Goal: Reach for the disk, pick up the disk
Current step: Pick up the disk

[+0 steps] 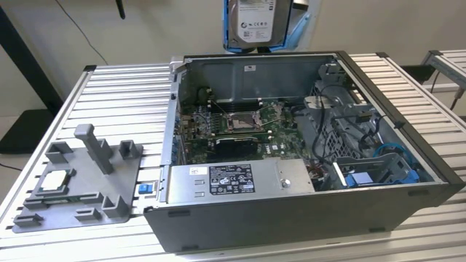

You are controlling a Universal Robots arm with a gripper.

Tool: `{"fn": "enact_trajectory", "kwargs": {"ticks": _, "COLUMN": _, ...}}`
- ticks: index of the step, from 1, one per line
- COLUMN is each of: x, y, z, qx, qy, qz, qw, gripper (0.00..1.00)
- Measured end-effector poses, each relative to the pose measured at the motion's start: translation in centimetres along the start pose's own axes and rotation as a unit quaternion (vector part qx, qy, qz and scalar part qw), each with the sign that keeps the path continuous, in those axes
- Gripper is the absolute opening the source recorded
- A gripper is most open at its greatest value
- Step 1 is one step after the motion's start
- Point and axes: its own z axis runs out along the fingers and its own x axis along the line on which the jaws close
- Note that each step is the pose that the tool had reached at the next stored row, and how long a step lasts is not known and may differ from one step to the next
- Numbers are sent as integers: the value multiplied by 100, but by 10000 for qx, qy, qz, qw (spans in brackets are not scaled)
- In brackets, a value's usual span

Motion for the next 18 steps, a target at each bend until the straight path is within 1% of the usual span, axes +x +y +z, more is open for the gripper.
{"fn": "enact_trajectory", "kwargs": {"ticks": 10, "x": -2, "y": -216, "z": -6, "qx": 0, "qy": 0, "qz": 0, "qw": 10000, "gripper": 0}}
{"fn": "enact_trajectory", "kwargs": {"ticks": 18, "x": -4, "y": -423, "z": -12, "qx": 0, "qy": 1, "qz": 0, "qw": 10000, "gripper": 0}}
